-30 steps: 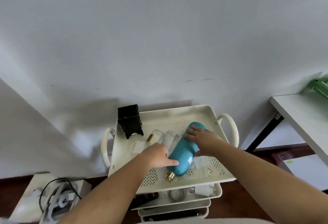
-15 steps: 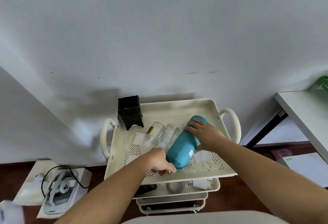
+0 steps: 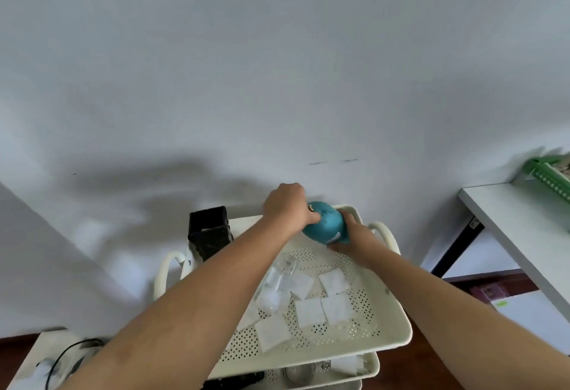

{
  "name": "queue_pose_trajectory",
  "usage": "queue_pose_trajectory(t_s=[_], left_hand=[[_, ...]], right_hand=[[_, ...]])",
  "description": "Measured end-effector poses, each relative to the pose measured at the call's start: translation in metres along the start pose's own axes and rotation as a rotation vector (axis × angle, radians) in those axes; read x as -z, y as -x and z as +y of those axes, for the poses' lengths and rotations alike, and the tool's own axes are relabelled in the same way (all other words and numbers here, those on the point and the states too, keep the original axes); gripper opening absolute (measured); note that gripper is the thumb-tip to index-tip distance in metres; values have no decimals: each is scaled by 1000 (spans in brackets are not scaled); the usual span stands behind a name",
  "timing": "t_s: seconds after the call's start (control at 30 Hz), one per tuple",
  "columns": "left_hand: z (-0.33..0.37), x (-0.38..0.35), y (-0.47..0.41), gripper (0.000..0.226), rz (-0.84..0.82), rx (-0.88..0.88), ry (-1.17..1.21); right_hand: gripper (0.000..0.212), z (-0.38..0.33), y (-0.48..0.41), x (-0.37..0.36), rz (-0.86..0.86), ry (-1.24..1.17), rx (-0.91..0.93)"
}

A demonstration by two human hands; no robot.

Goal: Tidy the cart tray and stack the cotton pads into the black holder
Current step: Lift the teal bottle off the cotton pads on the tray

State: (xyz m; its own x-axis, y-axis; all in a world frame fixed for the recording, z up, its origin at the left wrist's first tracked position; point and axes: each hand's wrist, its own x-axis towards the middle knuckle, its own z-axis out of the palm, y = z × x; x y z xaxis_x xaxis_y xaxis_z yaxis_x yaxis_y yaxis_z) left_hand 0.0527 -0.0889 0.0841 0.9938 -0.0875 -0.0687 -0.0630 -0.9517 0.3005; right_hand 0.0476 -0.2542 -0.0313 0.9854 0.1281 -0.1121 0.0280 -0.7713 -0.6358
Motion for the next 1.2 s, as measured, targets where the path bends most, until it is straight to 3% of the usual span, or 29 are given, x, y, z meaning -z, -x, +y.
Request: queue_pose_trajectory(t_s=[0.13,0.33,0.6,0.7,0.83,0.97,1.07,1.2], left_hand=[[27,-5,-19,27,71,-75,20],[50,-13,-40,33,77,-178,-30],[55,-15,-47,33,74,-188,-46],[45,-13,-44,37,27,-173,49],[6,-11,-31,41,-5,-96,244],[-55,-23,-10,28,-4,12,204],[-102,-41,12,34,-69,110,109],[-142,-72,46,43,-161,171,14]], right_hand=[[73,5,-4,1,74,-147,-118],[85,12,-7,1,47,-246,-222],[86,10,-2,0,27,-320,-289],[65,3,0,4,-23,-197,-373],[36,-12,10,6,-229,-154,-508],[33,-38,12,-13,-330,18,-285],[31,-59,14,-39,-275,206,74],[46,-70,17,-76,-262,396,368]])
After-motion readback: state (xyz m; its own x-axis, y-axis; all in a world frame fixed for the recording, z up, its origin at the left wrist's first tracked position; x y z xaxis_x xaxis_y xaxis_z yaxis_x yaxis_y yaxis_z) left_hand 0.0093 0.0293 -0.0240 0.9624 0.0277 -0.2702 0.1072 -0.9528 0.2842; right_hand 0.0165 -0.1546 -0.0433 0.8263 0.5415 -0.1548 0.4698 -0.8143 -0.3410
